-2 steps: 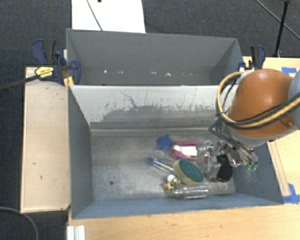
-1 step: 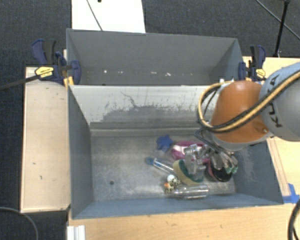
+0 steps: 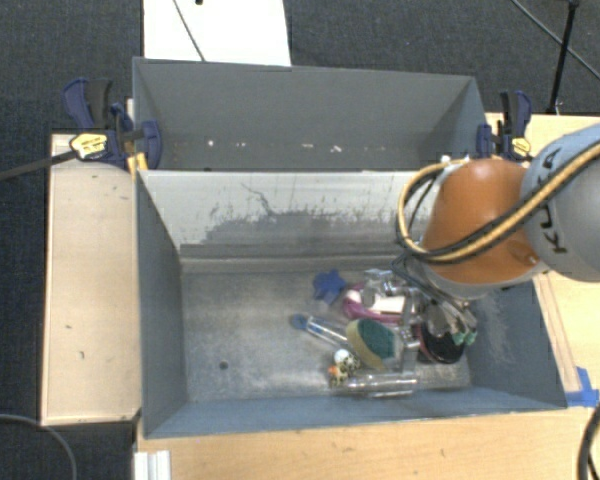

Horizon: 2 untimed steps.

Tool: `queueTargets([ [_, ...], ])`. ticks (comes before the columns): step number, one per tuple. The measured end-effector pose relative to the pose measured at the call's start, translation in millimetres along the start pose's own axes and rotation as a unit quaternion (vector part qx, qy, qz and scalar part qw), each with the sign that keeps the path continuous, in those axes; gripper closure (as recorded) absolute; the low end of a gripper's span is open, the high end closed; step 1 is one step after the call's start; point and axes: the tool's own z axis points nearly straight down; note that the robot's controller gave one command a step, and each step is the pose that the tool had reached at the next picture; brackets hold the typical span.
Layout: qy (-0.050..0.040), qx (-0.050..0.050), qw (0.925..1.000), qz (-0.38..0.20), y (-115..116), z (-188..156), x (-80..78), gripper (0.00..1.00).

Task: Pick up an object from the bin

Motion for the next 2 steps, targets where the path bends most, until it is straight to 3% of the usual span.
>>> queueTargets([
  [1,-0.0154,0.001,0.9994,-0.032,-2.7,48.1,14.4,0.00],
  [2,-0.0241,0.002,0.9991,-0.034,-2.2,43.7,9.3,1.00],
])
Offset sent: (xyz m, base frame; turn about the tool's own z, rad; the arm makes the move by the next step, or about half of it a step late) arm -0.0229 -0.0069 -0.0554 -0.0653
